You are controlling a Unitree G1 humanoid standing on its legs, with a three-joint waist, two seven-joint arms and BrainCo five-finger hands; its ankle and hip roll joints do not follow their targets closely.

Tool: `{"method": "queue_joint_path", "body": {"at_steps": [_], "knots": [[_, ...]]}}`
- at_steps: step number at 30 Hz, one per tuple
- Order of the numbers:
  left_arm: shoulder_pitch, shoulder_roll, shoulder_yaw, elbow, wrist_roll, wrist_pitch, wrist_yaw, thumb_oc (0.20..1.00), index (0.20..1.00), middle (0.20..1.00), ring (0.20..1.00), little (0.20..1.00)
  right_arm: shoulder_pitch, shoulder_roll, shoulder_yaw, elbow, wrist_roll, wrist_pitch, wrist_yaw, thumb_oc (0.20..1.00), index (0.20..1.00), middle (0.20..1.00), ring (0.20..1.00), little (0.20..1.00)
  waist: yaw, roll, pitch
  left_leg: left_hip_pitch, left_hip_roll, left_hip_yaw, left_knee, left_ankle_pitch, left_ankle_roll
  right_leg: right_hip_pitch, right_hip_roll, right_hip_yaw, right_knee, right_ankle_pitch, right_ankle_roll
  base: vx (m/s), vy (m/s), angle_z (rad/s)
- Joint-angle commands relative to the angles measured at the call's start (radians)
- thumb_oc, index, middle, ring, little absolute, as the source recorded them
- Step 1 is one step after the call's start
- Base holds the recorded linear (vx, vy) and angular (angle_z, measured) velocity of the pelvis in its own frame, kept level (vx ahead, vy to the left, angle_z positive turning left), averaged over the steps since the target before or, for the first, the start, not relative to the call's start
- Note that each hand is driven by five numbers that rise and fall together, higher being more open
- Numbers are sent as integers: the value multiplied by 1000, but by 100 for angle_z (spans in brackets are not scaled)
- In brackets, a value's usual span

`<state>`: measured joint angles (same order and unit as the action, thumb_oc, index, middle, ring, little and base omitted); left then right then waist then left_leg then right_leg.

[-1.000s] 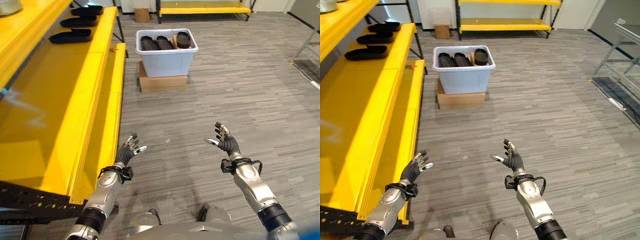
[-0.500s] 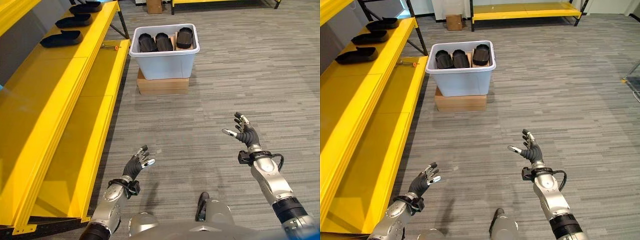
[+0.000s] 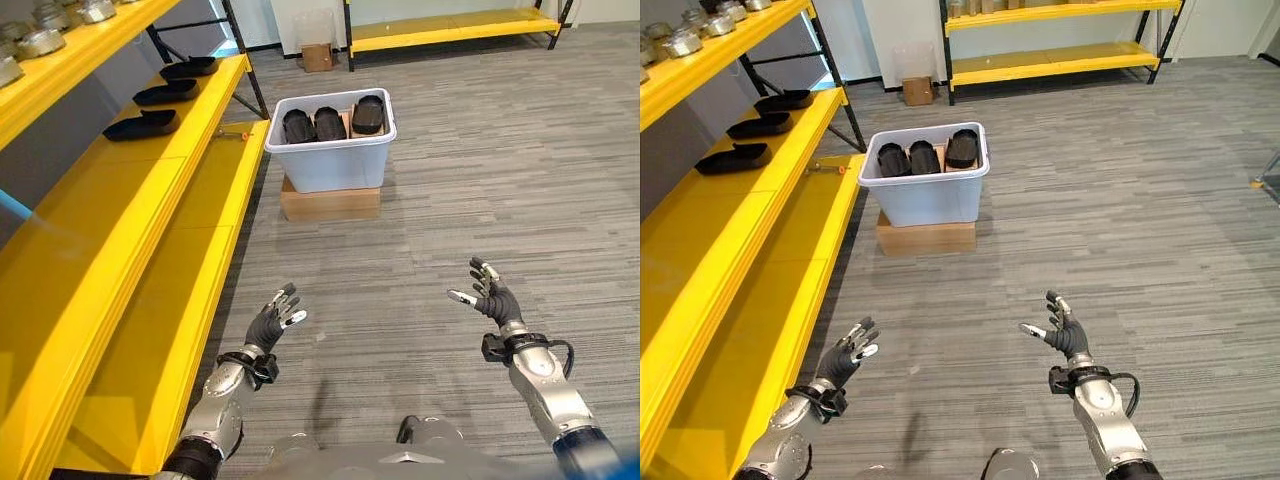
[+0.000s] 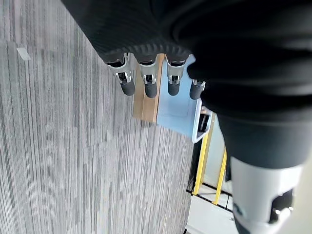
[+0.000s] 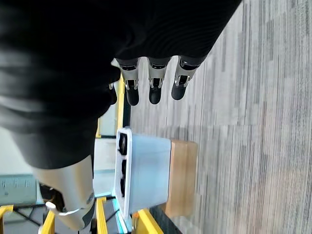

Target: Move parts from the plastic box to the shelf.

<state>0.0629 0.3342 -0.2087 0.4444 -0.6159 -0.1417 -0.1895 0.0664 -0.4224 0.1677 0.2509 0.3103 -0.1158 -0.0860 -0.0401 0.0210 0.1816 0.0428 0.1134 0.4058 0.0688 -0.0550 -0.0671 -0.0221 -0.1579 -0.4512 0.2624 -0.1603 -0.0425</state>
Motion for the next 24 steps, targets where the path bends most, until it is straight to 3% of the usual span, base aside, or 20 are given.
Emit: {"method": "queue_joint_path", "body": {"at_steps": [1,3,5,8,18,21,24], "knots": [[31,15,42,-88,-4,-55,21,1000,1000,1000,1000,1000,-43,10,6,-66,-2,-32,19,1000,1000,1000,1000,1000,45,11,38,-51,115,-15,-72,192,-46,129,-5,104,-130,78,128,349,182,-3],[44,3,52,-73,1,-78,34,1000,1000,1000,1000,1000,-45,10,32,-65,-12,-28,30,1000,1000,1000,1000,1000,57,17,43,-100,164,-18,-88,252,-64,160,-10,108,-137,60,126,345,219,-37],[57,2,80,-48,-24,-106,41,1000,1000,1000,1000,1000,-57,-1,59,-62,-19,-29,63,1000,1000,1000,1000,1000,68,24,46,-111,187,-29,-76,246,-68,170,-17,112,-92,12,128,427,284,-89],[52,19,91,-49,7,-113,48,1000,1000,1000,1000,1000,-48,-5,59,-74,11,-32,62,1000,1000,1000,1000,1000,64,-3,43,-88,157,10,-23,173,-52,192,-29,96,-47,-37,131,386,211,-87],[6,73,69,-65,75,-108,44,1000,1000,1000,1000,1000,-58,26,57,-114,37,-62,24,1000,1000,1000,1000,1000,100,-56,12,-140,18,-36,91,44,51,203,-12,169,33,-102,142,245,209,8],[-2,74,56,-59,79,-99,26,1000,1000,1000,1000,1000,-75,27,66,-119,35,-46,10,1000,1000,1000,1000,1000,106,-66,-3,-140,-9,-20,87,27,76,205,-15,163,76,-90,157,93,224,-6],[-16,65,40,-45,85,-93,14,1000,1000,1000,1000,1000,-89,31,76,-118,24,-29,3,1000,1000,1000,1000,1000,118,-78,-23,-119,-61,-1,61,2,121,185,-53,131,185,-13,202,65,214,5]]}}
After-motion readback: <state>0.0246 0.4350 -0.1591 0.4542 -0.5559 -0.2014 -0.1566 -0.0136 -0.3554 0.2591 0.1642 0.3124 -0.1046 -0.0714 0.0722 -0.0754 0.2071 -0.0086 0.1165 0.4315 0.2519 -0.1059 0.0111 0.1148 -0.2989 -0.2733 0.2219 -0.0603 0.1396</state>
